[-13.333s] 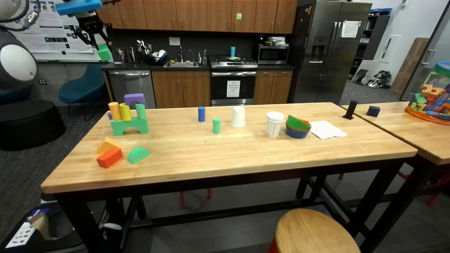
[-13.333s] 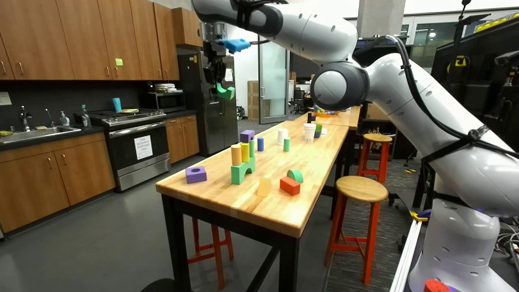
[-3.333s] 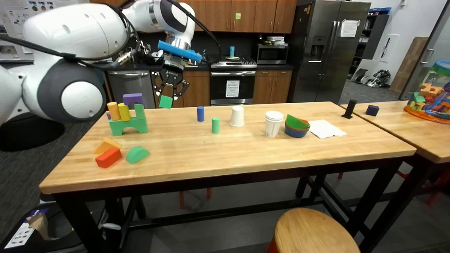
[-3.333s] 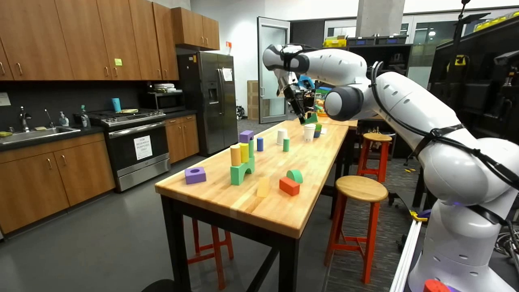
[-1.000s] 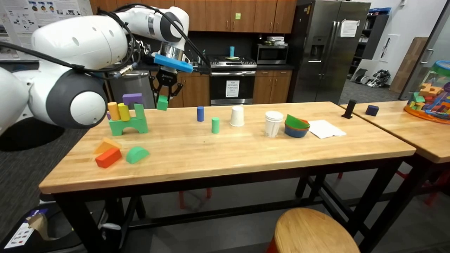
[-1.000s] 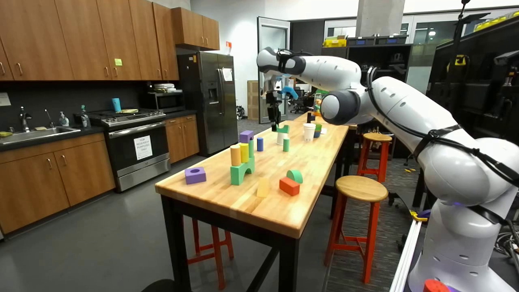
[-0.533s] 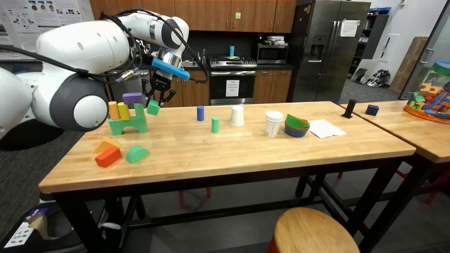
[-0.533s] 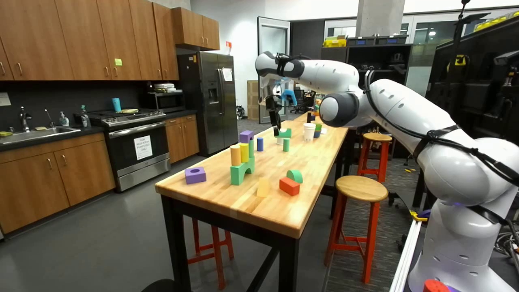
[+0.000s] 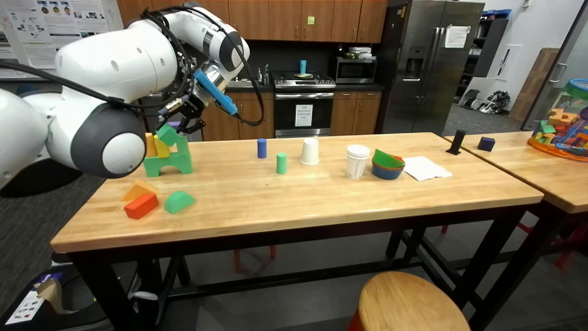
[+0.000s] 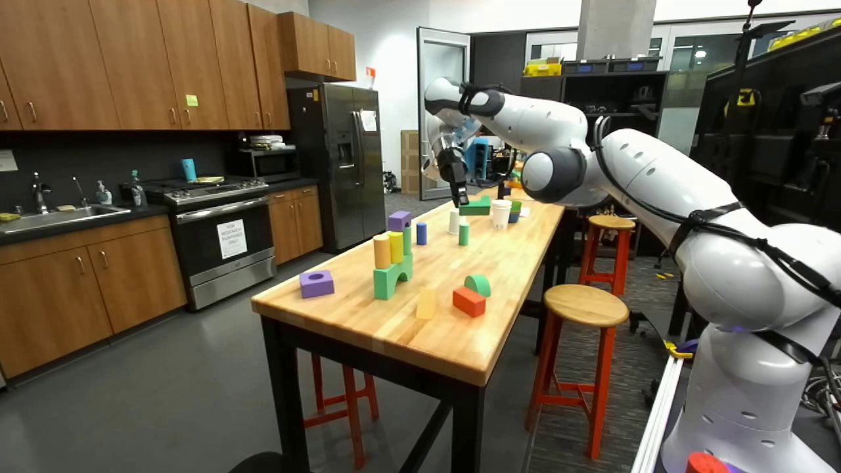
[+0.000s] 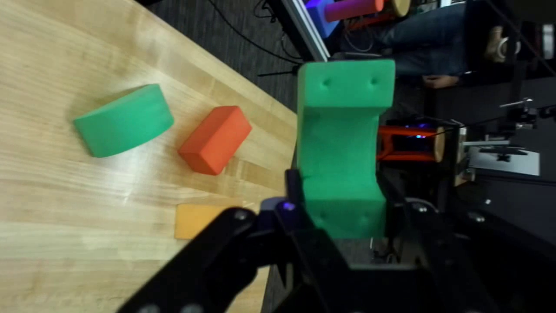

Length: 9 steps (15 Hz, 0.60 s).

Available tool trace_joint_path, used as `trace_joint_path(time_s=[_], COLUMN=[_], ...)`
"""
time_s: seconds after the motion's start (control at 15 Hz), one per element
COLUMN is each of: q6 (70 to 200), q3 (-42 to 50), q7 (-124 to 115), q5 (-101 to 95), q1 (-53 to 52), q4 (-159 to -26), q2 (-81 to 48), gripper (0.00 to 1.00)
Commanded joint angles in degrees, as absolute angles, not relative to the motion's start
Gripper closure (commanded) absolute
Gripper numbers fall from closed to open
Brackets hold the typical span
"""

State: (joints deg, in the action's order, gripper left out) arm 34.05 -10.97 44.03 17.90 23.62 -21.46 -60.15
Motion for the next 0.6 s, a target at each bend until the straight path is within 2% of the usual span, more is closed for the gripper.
trace_joint_path(time_s=[0.0, 0.53], q6=[29.8, 35.4], q3=[-12.9, -10.2], q7=[38.8, 37.1], q5=[23.1, 18.8], q1=[25.8, 24.5], q4=[-20.4, -19.6], q2=[-61.7, -66.1], gripper=[0.84, 0.84])
